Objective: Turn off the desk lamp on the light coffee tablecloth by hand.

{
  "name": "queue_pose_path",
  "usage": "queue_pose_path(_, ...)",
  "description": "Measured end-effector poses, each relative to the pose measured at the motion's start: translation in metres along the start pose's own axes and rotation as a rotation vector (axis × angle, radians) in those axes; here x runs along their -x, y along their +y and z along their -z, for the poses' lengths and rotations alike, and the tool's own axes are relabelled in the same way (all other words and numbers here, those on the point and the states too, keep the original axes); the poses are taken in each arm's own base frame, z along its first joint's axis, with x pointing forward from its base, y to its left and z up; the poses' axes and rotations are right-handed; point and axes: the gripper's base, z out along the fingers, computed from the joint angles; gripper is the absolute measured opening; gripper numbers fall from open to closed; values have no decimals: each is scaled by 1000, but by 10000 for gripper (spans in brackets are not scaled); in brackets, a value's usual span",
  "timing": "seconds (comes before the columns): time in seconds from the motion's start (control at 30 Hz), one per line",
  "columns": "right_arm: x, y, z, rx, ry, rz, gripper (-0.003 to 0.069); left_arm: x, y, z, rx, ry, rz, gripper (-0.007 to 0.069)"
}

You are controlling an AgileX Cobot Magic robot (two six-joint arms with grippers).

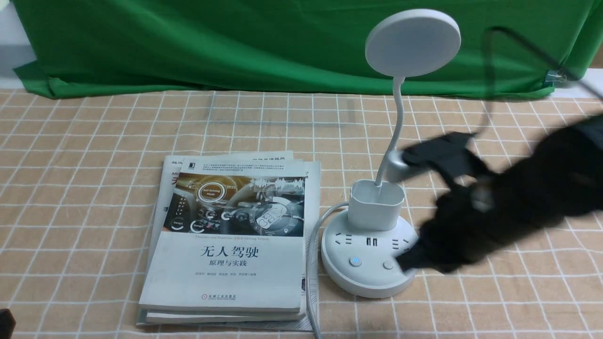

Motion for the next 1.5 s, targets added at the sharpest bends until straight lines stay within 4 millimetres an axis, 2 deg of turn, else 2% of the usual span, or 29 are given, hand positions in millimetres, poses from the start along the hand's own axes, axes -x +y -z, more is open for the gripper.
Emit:
queue_pose_path(0.2,-52,2,46,5,-139,-28,49,0,0,0,0,0,0,4)
queue_pose_path(0.3,-66,3,63,11,-207,-49,53,0,0,0,0,0,0,4)
queue_pose_path(0.5,-78,5,106,26,-439,-52,67,0,0,0,0,0,0,4)
queue_pose_path(0.7,-89,4,124,-4,-557,-21,31,0,0,0,0,0,0,4)
queue_pose_path(0.77,-95,-1,122,-39,-597,-12,28,0,0,0,0,0,0,4)
queue_pose_path(0.83,-109,-10,115,-91,-663,-40,28,0,0,0,0,0,0,4)
queue_pose_path(0.97,-151,-29,92,-224,-763,-144,28,0,0,0,0,0,0,4)
queue_pose_path(1.2,-210,-38,57,-422,-930,-221,28,0,0,0,0,0,0,4)
queue_pose_path(1.33,-225,-37,43,-476,-957,-174,29,0,0,0,0,0,0,4)
queue_pose_path(1.5,-228,-36,42,-485,-990,-164,29,0,0,0,0,2,0,4)
